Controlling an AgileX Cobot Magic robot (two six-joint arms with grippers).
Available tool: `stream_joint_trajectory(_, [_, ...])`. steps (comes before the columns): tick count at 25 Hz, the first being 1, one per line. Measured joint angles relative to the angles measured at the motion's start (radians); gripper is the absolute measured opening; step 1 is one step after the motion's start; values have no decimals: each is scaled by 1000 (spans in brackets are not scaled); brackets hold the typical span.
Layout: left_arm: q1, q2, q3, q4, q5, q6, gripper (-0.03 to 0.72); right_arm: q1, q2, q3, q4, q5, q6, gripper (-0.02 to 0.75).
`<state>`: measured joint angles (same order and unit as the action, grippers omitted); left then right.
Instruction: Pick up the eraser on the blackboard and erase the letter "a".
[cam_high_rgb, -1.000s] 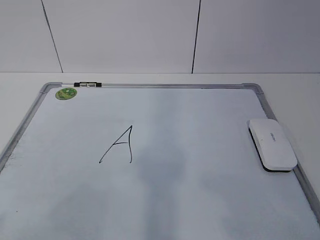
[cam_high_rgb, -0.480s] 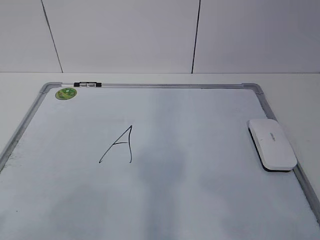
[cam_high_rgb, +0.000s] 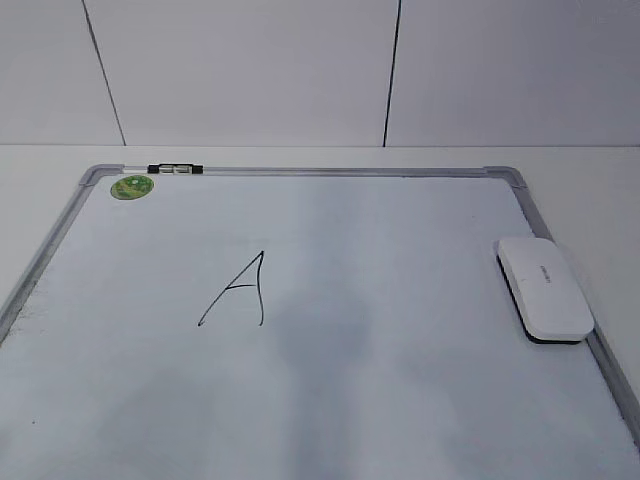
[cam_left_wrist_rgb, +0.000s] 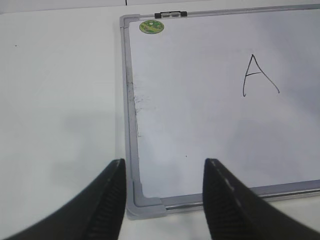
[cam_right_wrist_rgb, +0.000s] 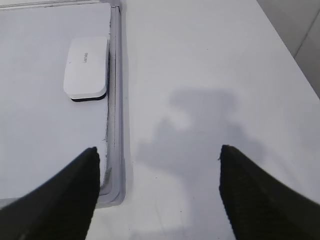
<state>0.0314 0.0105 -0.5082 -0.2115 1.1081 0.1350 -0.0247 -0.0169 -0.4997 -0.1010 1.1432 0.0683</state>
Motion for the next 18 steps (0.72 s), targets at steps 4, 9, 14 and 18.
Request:
stream_joint_trajectory(4, [0,0,0,0,0,0,371,0,0,0,0,0,0,592])
stream_joint_trajectory(9, [0,0,0,0,0,0,371,0,0,0,0,0,0,592])
stream_joint_trajectory(14, [0,0,0,0,0,0,371,0,0,0,-1,0,0,592])
stream_joint_trajectory(18, [0,0,0,0,0,0,371,0,0,0,-2,0,0,592])
